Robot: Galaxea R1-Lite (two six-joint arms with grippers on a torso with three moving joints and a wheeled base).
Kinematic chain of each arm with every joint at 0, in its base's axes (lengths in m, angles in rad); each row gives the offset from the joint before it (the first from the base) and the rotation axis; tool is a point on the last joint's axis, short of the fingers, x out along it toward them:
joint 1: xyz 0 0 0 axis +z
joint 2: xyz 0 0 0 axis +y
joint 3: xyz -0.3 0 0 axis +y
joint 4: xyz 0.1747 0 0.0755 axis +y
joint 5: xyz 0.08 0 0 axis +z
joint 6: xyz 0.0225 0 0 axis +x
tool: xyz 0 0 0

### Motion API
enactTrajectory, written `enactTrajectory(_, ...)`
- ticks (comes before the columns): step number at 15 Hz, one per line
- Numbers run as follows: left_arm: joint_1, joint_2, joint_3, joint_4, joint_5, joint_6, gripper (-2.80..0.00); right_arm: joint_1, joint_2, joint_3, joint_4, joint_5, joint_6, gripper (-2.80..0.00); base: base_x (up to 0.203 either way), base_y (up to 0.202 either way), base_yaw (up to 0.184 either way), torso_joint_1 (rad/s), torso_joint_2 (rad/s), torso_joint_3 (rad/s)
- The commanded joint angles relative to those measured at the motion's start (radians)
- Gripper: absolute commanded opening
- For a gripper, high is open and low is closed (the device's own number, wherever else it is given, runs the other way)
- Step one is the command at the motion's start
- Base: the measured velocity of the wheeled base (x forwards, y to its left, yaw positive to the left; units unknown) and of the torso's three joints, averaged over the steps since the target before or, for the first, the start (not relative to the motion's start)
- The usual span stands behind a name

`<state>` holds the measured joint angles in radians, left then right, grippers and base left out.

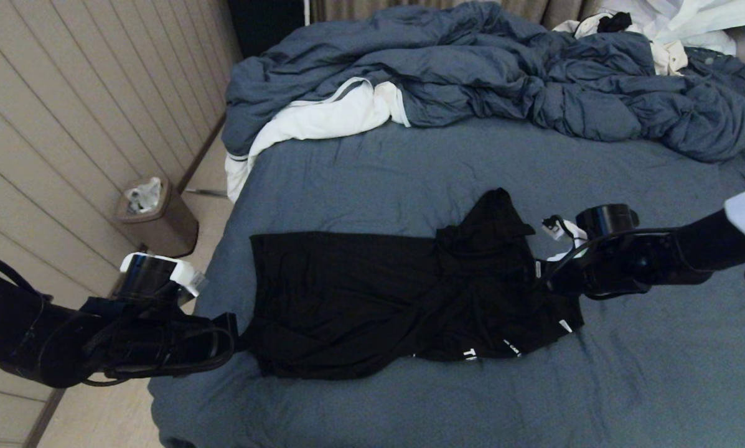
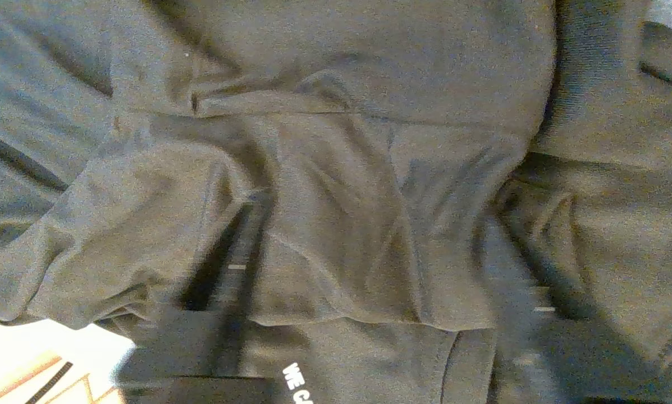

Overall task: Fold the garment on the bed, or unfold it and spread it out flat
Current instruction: Fold the black T-shirt

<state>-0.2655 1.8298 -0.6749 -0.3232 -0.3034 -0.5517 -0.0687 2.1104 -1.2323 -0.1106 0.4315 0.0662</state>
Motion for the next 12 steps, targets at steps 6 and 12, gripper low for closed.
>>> enactTrajectory(6, -0.003, 0.013, -0.002, -0.002, -0.002, -0.002, -2.8, -0.011, -0.024, 0.037, 0.0, 0.003, -0.009, -2.8, 0.0, 0.0, 0.0, 0.0, 0.0, 0.0)
enactTrajectory(12, -0.004, 0.013, 0.0, -0.002, -0.002, -0.004, -2.8, -0.045, -0.068, 0.089, 0.003, -0.002, -0.029, -2.8, 0.0, 0.0, 0.0, 0.0, 0.0, 0.0)
